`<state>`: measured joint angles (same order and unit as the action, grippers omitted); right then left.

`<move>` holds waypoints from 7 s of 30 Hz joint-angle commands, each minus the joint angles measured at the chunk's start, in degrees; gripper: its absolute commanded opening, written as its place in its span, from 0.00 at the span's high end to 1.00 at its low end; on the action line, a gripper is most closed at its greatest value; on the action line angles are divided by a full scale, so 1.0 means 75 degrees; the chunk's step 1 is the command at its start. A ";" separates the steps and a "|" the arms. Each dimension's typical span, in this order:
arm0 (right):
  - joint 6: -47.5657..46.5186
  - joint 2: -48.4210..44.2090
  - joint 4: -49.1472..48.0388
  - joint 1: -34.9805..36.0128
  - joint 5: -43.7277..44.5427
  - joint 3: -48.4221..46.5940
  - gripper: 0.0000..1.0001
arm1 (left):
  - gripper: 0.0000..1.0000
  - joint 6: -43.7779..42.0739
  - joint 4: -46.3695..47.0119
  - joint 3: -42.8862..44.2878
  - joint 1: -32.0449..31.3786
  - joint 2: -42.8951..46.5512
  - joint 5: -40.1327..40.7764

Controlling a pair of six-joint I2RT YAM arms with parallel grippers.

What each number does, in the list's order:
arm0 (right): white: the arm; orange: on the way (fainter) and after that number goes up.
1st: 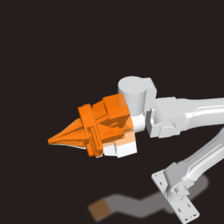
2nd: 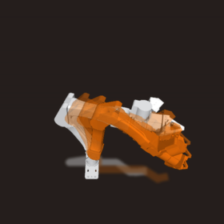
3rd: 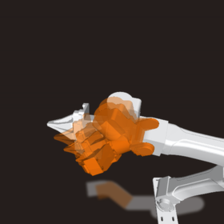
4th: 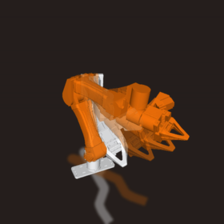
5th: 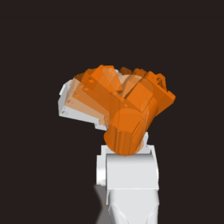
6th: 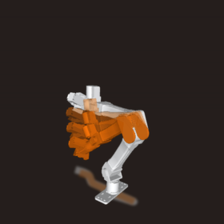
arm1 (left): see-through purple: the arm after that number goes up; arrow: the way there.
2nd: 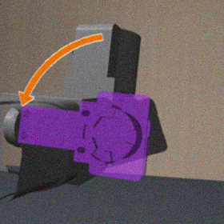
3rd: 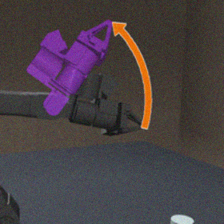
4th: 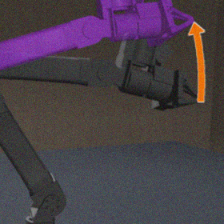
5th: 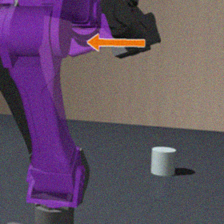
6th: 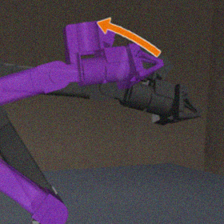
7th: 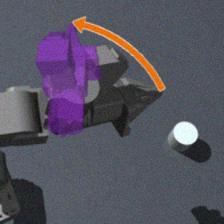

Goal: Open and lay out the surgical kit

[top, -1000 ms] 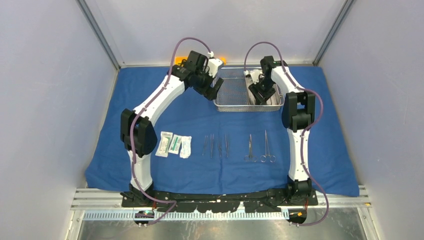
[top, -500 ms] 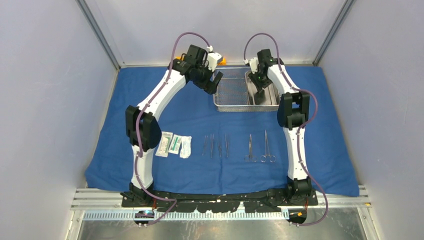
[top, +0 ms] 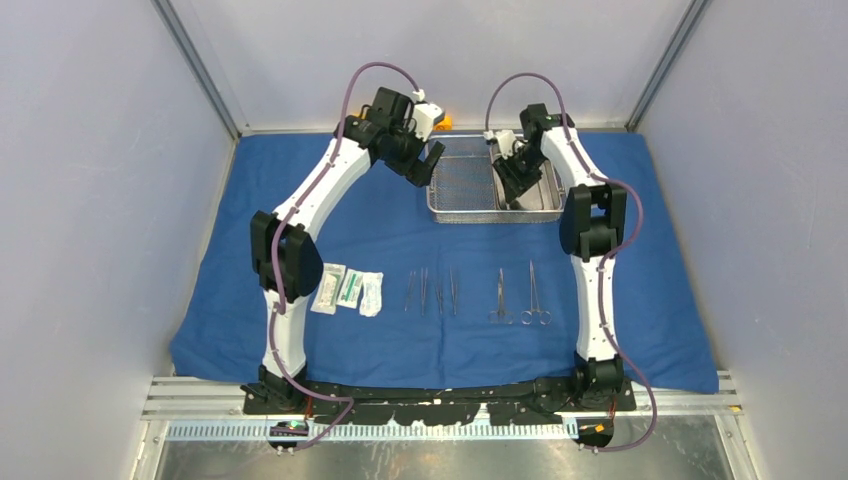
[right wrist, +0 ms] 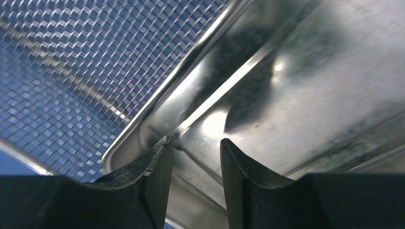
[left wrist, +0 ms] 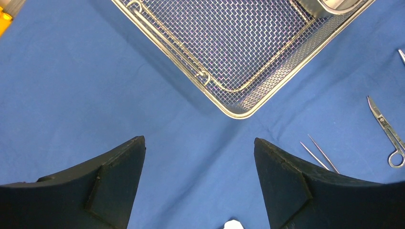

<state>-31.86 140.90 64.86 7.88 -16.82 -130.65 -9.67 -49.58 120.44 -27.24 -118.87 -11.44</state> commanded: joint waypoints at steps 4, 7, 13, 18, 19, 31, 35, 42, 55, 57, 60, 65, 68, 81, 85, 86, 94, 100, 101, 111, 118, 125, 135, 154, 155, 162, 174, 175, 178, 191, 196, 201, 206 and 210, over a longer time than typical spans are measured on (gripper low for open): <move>-0.1069 -0.0884 0.0891 0.0039 -0.0767 0.0378 0.54 | 0.14 0.0000 0.0187 -0.0037 0.0047 0.0272 -0.0141; -0.1434 -0.0667 0.1117 0.0061 -0.0512 0.0294 0.54 | 0.14 0.0000 0.0217 -0.0028 0.0047 0.0256 -0.0129; -0.1714 0.0171 0.1260 0.0097 0.0051 -0.0281 0.57 | 0.14 0.0023 0.0201 0.0088 0.0047 0.0167 -0.0147; -0.2106 0.0632 0.1497 0.0089 0.0099 -0.0574 0.62 | 0.14 0.0007 0.0201 0.0125 0.0047 0.0104 -0.0115; -0.2144 0.0670 0.1462 0.0103 0.0135 -0.0553 0.64 | 0.14 -0.0007 0.0201 0.0133 0.0047 0.0085 -0.0115; -0.0240 0.0026 -0.1667 0.0087 0.1418 0.0333 0.71 | 0.14 -0.0055 0.0172 0.0156 0.0047 0.0046 -0.0028; 0.0382 -0.0132 -0.2041 -0.0016 0.1272 0.0122 0.73 | 0.14 -0.0113 0.0169 0.0137 0.0047 0.0073 0.0048; 0.0896 -0.0323 -0.1121 -0.0117 -0.0308 -0.0396 0.67 | 0.14 -0.0124 0.0188 0.0126 0.0047 0.0043 0.0086; 0.4449 -0.0870 -0.2895 -0.0195 -0.0651 0.0432 0.56 | 0.14 0.0013 0.0283 -0.0040 0.0035 0.0209 0.0016; 0.4515 -0.0979 -0.2995 -0.0201 -0.0605 0.0608 0.56 | 0.14 0.0024 0.0283 -0.0071 0.0035 0.0235 0.0014; 0.4630 -0.1166 -0.3174 -0.0154 -0.0697 0.0909 0.55 | 0.14 0.0021 0.0293 -0.0092 0.0035 0.0243 0.0007; 0.4881 -0.1232 -0.3276 -0.0080 -0.0788 0.0981 0.55 | 0.13 0.0021 0.0289 -0.0093 0.0041 0.0290 -0.0008; 0.4910 -0.1192 -0.3288 0.0000 -0.0700 0.0961 0.55 | 0.14 0.0022 0.0289 -0.0108 0.0039 0.0305 -0.0009; 0.4787 -0.0432 -0.3289 0.0552 0.0898 0.0525 0.76 | 0.13 0.0030 0.0262 -0.0051 0.0038 0.0224 -0.0056; 0.5321 -0.0587 -0.3485 0.0619 0.0264 0.0458 0.86 | 0.14 0.0041 0.0260 -0.0008 0.0036 0.0169 -0.0062; 0.5450 -0.0598 -0.3491 0.0668 0.0149 0.0410 0.88 | 0.14 0.0047 0.0265 0.0017 0.0035 0.0159 -0.0067; 0.5985 -0.0390 -0.3635 0.0749 -0.0445 -0.0130 0.96 | 0.14 0.0116 0.0227 0.0159 0.0036 0.0005 -0.0167; 0.6531 -0.0294 -0.3643 0.0561 -0.0913 -0.0498 1.00 | 0.14 0.0103 0.0213 0.0154 0.0036 0.0015 -0.0168; 0.6631 -0.0300 -0.3654 0.0529 -0.1005 -0.0508 1.00 | 0.13 0.0104 0.0223 0.0149 0.0044 0.0014 -0.0177; 0.7615 -0.0493 -0.4047 0.0126 -0.1896 -0.0162 1.00 | 0.13 0.0206 0.0256 0.0166 0.0035 -0.0006 -0.0301; 0.7257 -0.0682 -0.3880 -0.0064 -0.1145 0.0046 1.00 | 0.13 0.0258 0.0264 0.0234 0.0034 -0.0069 -0.0373; 0.7972 -0.0558 -0.4467 -0.0265 -0.1914 0.0292 1.00 | 0.13 0.0249 0.0260 0.0247 0.0035 -0.0090 -0.0397; 0.8890 -0.0582 -0.4793 -0.0336 -0.2744 0.0113 1.00 | 0.13 0.0220 0.0292 0.0254 0.0035 -0.0110 -0.0385; 0.9712 -0.0961 -0.5139 -0.0468 -0.3412 0.0284 1.00 | 0.13 0.0394 0.0358 0.0184 0.0035 -0.0044 -0.0513; 0.9636 -0.0918 -0.5111 -0.0478 -0.3307 0.0332 1.00 | 0.13 0.0398 0.0354 0.0183 0.0035 -0.0035 -0.0524; 0.7115 -0.0902 -0.3351 0.0045 -0.0804 0.0059 0.96 | 0.13 0.0370 0.0353 0.0160 0.0035 -0.0043 -0.0525; 0.6118 -0.0735 -0.3163 0.0210 -0.0293 0.0076 0.70 | 0.13 0.0305 0.0342 0.0185 0.0035 -0.0107 -0.0450; 0.6081 -0.0770 -0.3164 0.0171 -0.0389 0.0078 0.66 | 0.12 0.0295 0.0342 0.0175 0.0035 -0.0104 -0.0438; 0.5912 -0.0898 -0.3040 0.0078 -0.0506 0.0054 0.53 | 0.13 0.0282 0.0343 0.0160 0.0035 -0.0106 -0.0426; 0.1916 -0.1076 -0.0802 -0.0156 -0.1095 -0.0490 0.52 | 0.12 0.0193 0.0330 0.0097 0.0034 -0.0060 -0.0408; 0.0257 -0.0560 0.0567 -0.0155 -0.1592 -0.1124 0.49 | 0.12 0.0085 0.0330 0.0004 0.0035 -0.0014 -0.0337; -0.1046 -0.0217 0.1282 -0.0107 -0.1923 -0.1441 0.45 | 0.12 -0.0011 0.0341 -0.0039 0.0035 -0.0017 -0.0297; -0.1476 0.0089 0.1217 0.0043 -0.1647 -0.1448 0.44 | 0.12 0.0009 0.0353 -0.0017 0.0035 -0.0056 -0.0399; -0.1615 0.0257 0.1126 0.0148 -0.1573 -0.1436 0.44 | 0.12 0.0041 0.0353 0.0004 0.0035 -0.0097 -0.0479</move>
<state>-39.72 142.12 72.49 7.97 -28.58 -139.55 -9.04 -48.62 119.87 -27.24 -120.14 -14.11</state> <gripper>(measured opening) 0.565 0.876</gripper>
